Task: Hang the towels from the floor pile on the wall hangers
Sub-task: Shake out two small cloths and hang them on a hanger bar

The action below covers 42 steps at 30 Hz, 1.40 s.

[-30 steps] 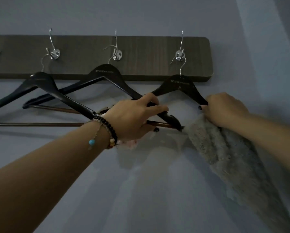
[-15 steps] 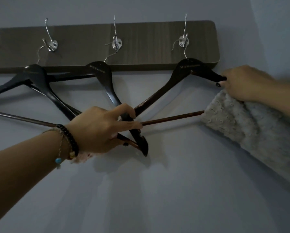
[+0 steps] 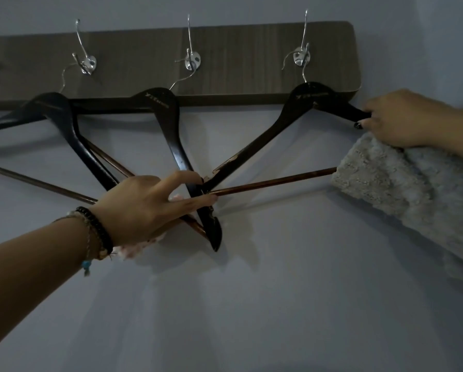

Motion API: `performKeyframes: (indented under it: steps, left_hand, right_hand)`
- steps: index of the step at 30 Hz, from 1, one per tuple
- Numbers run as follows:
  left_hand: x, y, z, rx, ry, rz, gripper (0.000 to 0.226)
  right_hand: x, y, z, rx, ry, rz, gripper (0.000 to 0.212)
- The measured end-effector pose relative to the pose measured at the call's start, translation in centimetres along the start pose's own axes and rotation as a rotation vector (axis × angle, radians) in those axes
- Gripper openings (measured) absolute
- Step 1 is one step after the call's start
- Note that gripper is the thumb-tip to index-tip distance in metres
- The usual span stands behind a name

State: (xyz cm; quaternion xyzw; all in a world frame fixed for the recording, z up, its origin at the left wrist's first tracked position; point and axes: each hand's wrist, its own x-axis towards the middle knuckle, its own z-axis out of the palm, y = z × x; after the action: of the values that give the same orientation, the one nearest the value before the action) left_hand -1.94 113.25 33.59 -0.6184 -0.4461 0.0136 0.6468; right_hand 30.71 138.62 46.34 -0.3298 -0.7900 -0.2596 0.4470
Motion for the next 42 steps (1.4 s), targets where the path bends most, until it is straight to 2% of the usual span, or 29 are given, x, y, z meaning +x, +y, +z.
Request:
performKeyframes:
  steps: [3,6,15,22,26,28,30,35,38,40,42]
  left_hand:
    - [0.1,-0.1,-0.5,0.011,-0.006,0.016,0.038]
    - [0.5,-0.1,-1.6,-0.010,0.000,0.039,0.037]
    - [-0.1,0.0,-3.7,0.034,0.097,0.028,0.036]
    - [-0.1,-0.1,-5.6,0.032,0.122,0.014,0.039]
    - [-0.3,0.3,-4.8,0.043,0.218,0.007,0.030]
    - [0.0,1.2,-3.8,0.016,0.289,-0.088,0.026]
    - [0.8,2.6,-2.7,-0.020,0.344,-0.262,0.023]
    - [2.9,6.4,0.2,-0.275,0.455,-0.736,0.042]
    - [3.4,7.5,0.9,-0.412,0.365,-0.989,0.048]
    - [3.3,8.0,0.4,-0.473,0.267,-1.047,0.047]
    - [2.9,8.2,-0.5,-0.612,0.270,-1.108,0.057]
  right_hand:
    - [-0.2,-0.1,-0.2,0.028,0.004,-0.002,0.027]
    - [-0.3,0.0,-0.2,0.056,0.020,0.004,0.022]
    - [0.3,0.3,-1.0,0.091,0.024,0.021,0.029]
    - [0.9,0.7,-2.5,0.048,-0.046,-0.015,0.034]
    - [0.5,0.6,-2.9,0.083,-0.044,-0.024,0.031]
    - [0.2,0.2,-2.6,0.089,-0.049,-0.018,0.030]
    - [-0.2,-0.1,-2.0,0.096,-0.045,0.009,0.030]
    - [-1.1,-0.7,-1.0,0.174,-0.009,0.103,0.031]
    - [-1.9,-1.2,-0.8,0.178,-0.015,0.129,0.028]
    - [-2.7,-1.5,-0.5,0.183,0.002,0.147,0.028]
    - [-3.6,-1.9,-0.3,0.178,0.048,0.154,0.030]
